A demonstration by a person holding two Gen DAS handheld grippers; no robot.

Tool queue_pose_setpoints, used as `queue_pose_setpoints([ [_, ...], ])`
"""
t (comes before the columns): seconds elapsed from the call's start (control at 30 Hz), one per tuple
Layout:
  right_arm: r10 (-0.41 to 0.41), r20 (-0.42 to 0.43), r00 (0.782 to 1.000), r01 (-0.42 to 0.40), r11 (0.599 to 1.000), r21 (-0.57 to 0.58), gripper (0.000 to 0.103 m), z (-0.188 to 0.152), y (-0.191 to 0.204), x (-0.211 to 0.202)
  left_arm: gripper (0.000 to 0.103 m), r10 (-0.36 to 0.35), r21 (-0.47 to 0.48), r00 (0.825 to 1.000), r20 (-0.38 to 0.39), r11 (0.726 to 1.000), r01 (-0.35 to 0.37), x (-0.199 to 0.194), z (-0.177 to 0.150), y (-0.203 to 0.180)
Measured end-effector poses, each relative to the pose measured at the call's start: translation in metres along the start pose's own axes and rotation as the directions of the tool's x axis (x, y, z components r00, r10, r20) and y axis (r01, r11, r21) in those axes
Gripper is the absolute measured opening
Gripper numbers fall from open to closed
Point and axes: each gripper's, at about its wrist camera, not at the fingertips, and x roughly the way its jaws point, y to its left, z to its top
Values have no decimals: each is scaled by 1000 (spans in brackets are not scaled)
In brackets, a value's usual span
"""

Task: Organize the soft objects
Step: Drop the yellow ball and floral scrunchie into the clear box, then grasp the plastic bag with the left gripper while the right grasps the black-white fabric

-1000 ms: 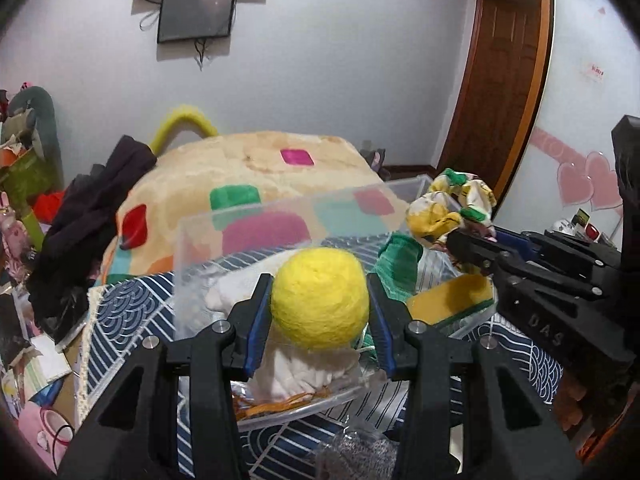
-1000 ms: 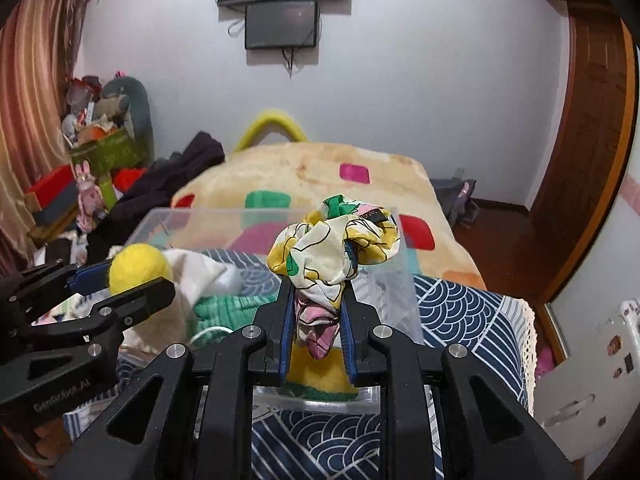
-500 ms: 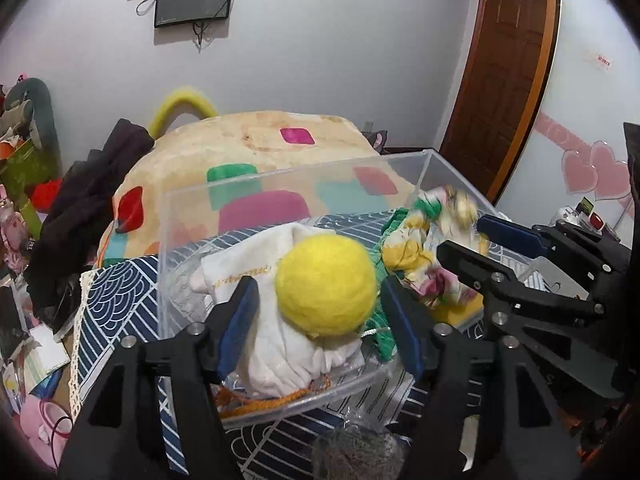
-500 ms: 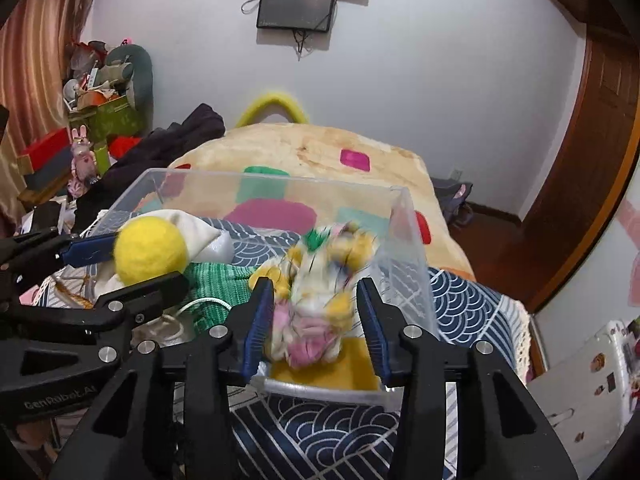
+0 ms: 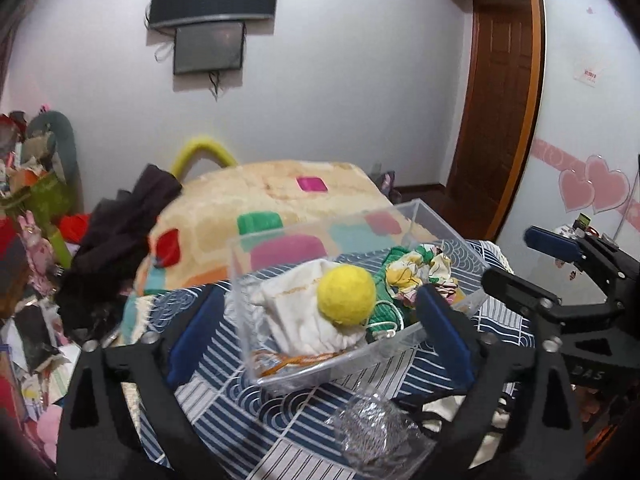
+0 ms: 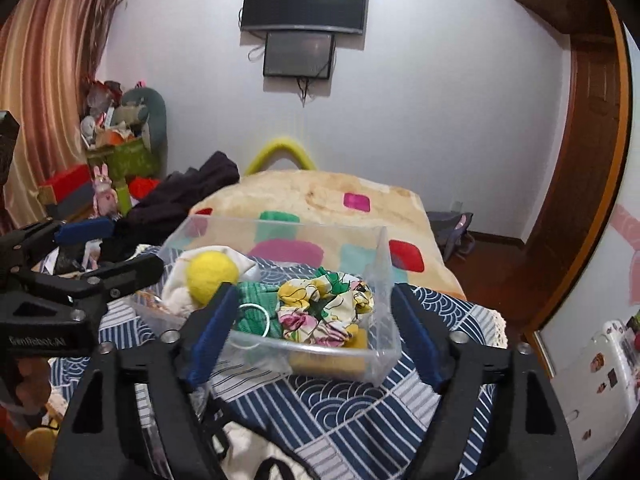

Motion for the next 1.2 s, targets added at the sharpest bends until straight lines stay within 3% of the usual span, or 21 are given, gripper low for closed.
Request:
queue_pose_setpoints([
  [0.17,22,-2,1000,-22,1000,20,85,-13,2,-10,101,27,14,999,34,1000,-28,-25,-9,3],
  [0.37,21,-51,998,-21,1000,3,100,-42,15,-9,101,25,53,1000,3,998,-26,-37,-35,-4],
  [0.47,33,-87,996,-33,999,2,101,-60,21,-9,101,25,77,1000,-18,997,-23,-40,-52,-8],
  [0.8,129,-294,947,-116,991,61,102,-107,30,22,101,1,20,988,-155,1000,2,-24,-96,-2],
  [1.0,42,-310,950,-52,998,-23,102,-117,37,30,101,-15,-15,978,-209,1000,13,-7,-104,-3],
  [1.13,51,-299,953,-46,999,22,86,-120,26,26,101,-23,-1,976,-217,1000,24,0,-105,-11],
  [1.2,44,-288,957,-37,999,28,66,-119,22,22,101,-28,7,974,-224,999,31,5,-105,-17],
])
